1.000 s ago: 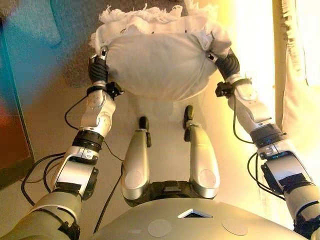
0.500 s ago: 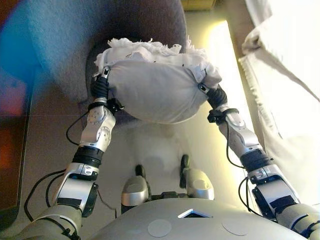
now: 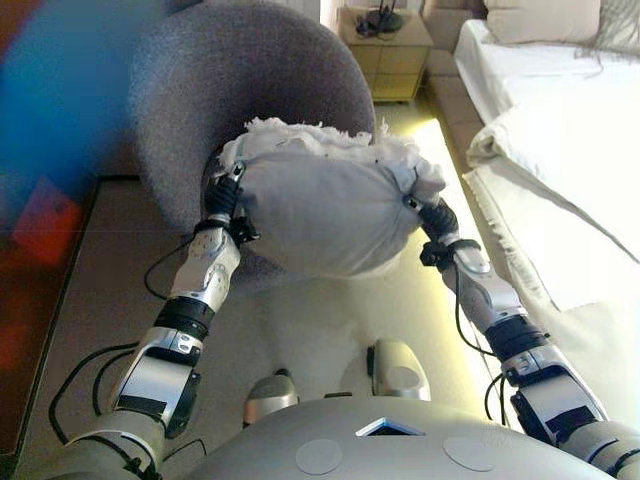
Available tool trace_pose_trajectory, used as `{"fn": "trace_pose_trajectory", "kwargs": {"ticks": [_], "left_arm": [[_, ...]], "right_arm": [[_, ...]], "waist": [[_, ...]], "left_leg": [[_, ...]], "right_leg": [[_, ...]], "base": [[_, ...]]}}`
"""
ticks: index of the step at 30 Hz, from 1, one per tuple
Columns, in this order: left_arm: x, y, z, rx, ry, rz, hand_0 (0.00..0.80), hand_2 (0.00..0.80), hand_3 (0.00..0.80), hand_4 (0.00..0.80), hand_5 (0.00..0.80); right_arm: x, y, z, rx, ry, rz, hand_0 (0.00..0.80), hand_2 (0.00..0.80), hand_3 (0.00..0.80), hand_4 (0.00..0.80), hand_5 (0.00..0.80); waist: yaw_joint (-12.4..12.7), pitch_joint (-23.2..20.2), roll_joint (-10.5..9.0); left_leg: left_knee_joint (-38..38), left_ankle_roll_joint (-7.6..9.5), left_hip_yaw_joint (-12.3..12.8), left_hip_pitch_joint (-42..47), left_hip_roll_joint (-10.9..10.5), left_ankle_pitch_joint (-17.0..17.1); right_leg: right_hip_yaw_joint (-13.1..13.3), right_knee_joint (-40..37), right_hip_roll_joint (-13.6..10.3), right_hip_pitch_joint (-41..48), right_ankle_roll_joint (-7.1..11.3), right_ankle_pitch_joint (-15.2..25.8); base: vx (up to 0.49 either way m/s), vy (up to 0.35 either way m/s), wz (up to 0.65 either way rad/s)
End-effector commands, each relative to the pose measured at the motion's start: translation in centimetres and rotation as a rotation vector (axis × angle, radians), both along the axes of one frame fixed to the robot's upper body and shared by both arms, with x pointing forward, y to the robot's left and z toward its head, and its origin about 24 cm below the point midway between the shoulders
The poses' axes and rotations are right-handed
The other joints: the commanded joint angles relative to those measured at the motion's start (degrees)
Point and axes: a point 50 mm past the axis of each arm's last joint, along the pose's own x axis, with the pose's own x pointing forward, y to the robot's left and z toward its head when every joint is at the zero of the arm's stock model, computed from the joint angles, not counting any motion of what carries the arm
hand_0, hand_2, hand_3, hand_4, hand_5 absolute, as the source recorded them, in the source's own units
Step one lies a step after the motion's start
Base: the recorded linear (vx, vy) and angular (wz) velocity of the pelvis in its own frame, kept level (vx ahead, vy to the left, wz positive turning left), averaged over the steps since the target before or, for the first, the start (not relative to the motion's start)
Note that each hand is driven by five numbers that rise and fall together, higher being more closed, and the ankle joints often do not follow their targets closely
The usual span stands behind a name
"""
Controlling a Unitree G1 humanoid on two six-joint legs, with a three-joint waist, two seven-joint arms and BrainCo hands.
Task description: Pick up the cushion and take it to the sofa
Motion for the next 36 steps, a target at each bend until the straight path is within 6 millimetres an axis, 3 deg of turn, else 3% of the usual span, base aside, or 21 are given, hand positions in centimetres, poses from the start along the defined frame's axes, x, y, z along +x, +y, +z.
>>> {"fn": "trace_pose_trajectory", "kwargs": {"ticks": [1,5,7,9,11,12,14,16,17,18,19,20,22,25,27,32,34,36], "left_arm": [[1.8,-4.6,3.3,-0.048,-0.176,-0.185,0.8,0.8,0.8,0.8,0.8],[1.4,-4.3,3.5,-0.059,-0.186,-0.214,0.8,0.8,0.8,0.8,0.8],[1.4,-4.5,3.7,-0.061,-0.199,-0.215,0.8,0.8,0.8,0.8,0.8],[1.3,-4.7,3.5,-0.077,-0.201,-0.205,0.8,0.8,0.8,0.8,0.8],[0.8,-4.3,2.9,-0.075,-0.182,-0.162,0.8,0.8,0.8,0.8,0.8],[0.6,-4.0,2.8,-0.079,-0.174,-0.139,0.8,0.8,0.8,0.8,0.8],[0.7,-3.9,3.0,-0.096,-0.18,-0.106,0.8,0.8,0.8,0.8,0.8],[0.8,-3.7,3.2,-0.121,-0.185,-0.087,0.8,0.8,0.8,0.8,0.8],[0.7,-3.5,3.3,-0.124,-0.189,-0.079,0.8,0.8,0.8,0.8,0.8],[0.7,-3.5,3.3,-0.12,-0.189,-0.084,0.8,0.8,0.8,0.8,0.8],[0.7,-3.4,3.4,-0.116,-0.191,-0.09,0.8,0.8,0.8,0.8,0.8],[0.7,-3.3,3.6,-0.114,-0.196,-0.101,0.8,0.8,0.8,0.8,0.8],[0.7,-3.0,3.8,-0.113,-0.205,-0.105,0.8,0.8,0.8,0.8,0.8],[0.9,-2.2,4.3,-0.103,-0.217,-0.106,0.8,0.8,0.8,0.8,0.8],[1.0,-2.1,4.3,-0.096,-0.217,-0.098,0.8,0.8,0.8,0.8,0.8],[1.6,-2.3,3.4,-0.077,-0.178,-0.09,0.8,0.8,0.8,0.8,0.8],[1.9,-2.7,3.3,-0.07,-0.166,-0.087,0.8,0.8,0.8,0.8,0.8],[2.3,-3.0,3.7,-0.061,-0.169,-0.096,0.8,0.8,0.8,0.8,0.8]], "right_arm": [[2.8,2.5,5.0,0.128,-0.223,0.059,0.8,0.8,0.8,0.8,0.8],[2.9,1.3,5.5,0.123,-0.242,0.036,0.8,0.8,0.8,0.8,0.8],[3.2,1.1,5.8,0.124,-0.257,0.046,0.8,0.8,0.8,0.8,0.8],[3.4,1.0,6.0,0.114,-0.262,0.061,0.8,0.8,0.8,0.8,0.8],[3.2,1.5,5.9,0.129,-0.246,0.094,0.8,0.8,0.8,0.8,0.8],[3.0,1.9,5.8,0.124,-0.236,0.111,0.8,0.8,0.8,0.8,0.8],[2.8,2.3,5.4,0.094,-0.226,0.152,0.8,0.8,0.8,0.8,0.8],[2.8,2.2,5.1,0.071,-0.222,0.174,0.8,0.8,0.8,0.8,0.8],[2.6,2.2,4.9,0.069,-0.225,0.182,0.8,0.8,0.8,0.8,0.8],[2.5,2.1,4.9,0.073,-0.229,0.181,0.8,0.8,0.8,0.8,0.8],[2.4,2.1,4.9,0.077,-0.234,0.176,0.8,0.8,0.8,0.8,0.8],[2.4,2.2,4.9,0.081,-0.241,0.167,0.8,0.8,0.8,0.8,0.8],[2.5,2.2,5.2,0.086,-0.245,0.158,0.8,0.8,0.8,0.8,0.8],[3.1,3.0,5.6,0.091,-0.237,0.159,0.8,0.8,0.8,0.8,0.8],[3.5,3.9,6.0,0.092,-0.228,0.175,0.8,0.8,0.8,0.8,0.8],[4.2,4.3,5.8,0.061,-0.188,0.207,0.8,0.8,0.8,0.8,0.8],[4.0,4.6,5.3,0.073,-0.172,0.192,0.8,0.8,0.8,0.8,0.8],[4.0,5.4,5.2,0.082,-0.179,0.184,0.8,0.8,0.8,0.8,0.8]], "waist": [[-4.1,-1.5,-2.06],[-4.9,-0.6,-2.77],[-4.9,-1.4,-3.13],[-5.0,-2.5,-3.34],[-5.6,-4.4,-2.5],[-6.1,-5.4,-1.88],[-6.4,-6.3,-2.4],[-5.6,-6.1,-3.87],[-4.8,-5.8,-4.86],[-4.2,-5.5,-4.66],[-3.8,-5.4,-5.29],[-2.9,-4.7,-4.84],[-2.3,-4.5,-4.68],[0.9,-3.7,-2.55],[3.1,-3.7,-2.15],[3.3,-5.0,-0.63],[3.5,-5.0,-0.23],[4.2,-4.5,-0.03]], "left_leg": [[-0.3,1.0,-4.7,8.3,-5.0,-5.3],[0.9,2.14,-6.7,11.0,-5.5,-8.6],[1.7,2.49,-6.0,10.9,-5.9,-9.1],[4.0,1.63,-4.9,11.1,-5.3,-8.7],[6.8,-1.1,-3.6,12.6,-2.2,-3.6],[11.3,-3.61,-2.8,12.6,-0.4,3.0],[23.5,-7.2,-0.2,9.1,1.7,11.9],[36.7,-7.73,0.8,2.9,1.3,13.3],[41.5,-7.4,2.4,-1.4,1.8,12.3],[43.0,-7.06,2.8,-3.6,3.4,10.9],[41.7,-6.36,3.0,-5.5,3.4,10.8],[39.5,-5.54,3.1,-7.3,4.5,9.5],[32.6,-4.92,3.5,-8.2,5.3,10.2],[14.9,-5.13,0.2,-11.4,7.1,13.5],[8.5,-5.86,-1.7,-12.5,7.3,13.2],[3.2,-5.23,0.7,-8.0,5.4,8.5],[3.3,-3.77,0.9,-7.2,2.6,7.4],[3.4,-2.76,2.1,-6.6,1.1,6.6]], "right_leg": [[3.2,-17.3,3.3,-4.2,-0.84,15.6],[2.1,-18.7,5.1,-5.5,-1.19,17.4],[1.6,-19.6,5.3,-4.1,-1.88,15.9],[1.4,-17.4,5.3,-2.3,-2.77,14.7],[0.3,-14.2,6.3,-1.1,-4.71,11.9],[0.0,-13.5,7.3,-0.2,-6.0,10.4],[-0.3,-13.8,7.8,2.9,-8.71,8.6],[-0.5,-13.5,7.0,6.0,-10.69,7.1],[-0.5,-13.4,6.4,8.2,-11.65,5.8],[-0.6,-13.1,6.8,9.5,-11.97,4.9],[-0.5,-13.2,6.2,10.2,-11.94,4.5],[0.0,-13.0,6.9,11.7,-11.87,3.3],[0.5,-12.6,7.0,12.8,-11.53,1.9],[2.8,-11.3,7.4,16.2,-9.66,-2.2],[3.6,-11.1,5.8,19.0,-7.9,-4.1],[1.7,-9.8,1.5,20.2,-5.06,-4.8],[0.5,-7.0,-0.4,18.3,-3.96,-2.5],[-2.4,-4.6,-2.1,16.6,-4.14,-0.9]], "base": [[0.47,0.068,0.5],[0.403,-0.029,1.12],[0.323,-0.089,0.52],[0.347,-0.107,0.14],[0.32,-0.136,-0.26],[0.224,-0.158,-0.2],[0.277,-0.235,-0.06],[0.35,-0.234,0.02],[0.349,-0.123,-0.23],[0.31,-0.049,-0.33],[0.262,0.072,-0.27],[0.205,0.1,-0.1],[0.251,0.205,0.05],[0.283,0.3,0.0],[0.264,0.301,-0.33],[0.141,0.271,-0.39],[0.025,0.253,-0.38],[0.006,0.23,-0.29]]}}
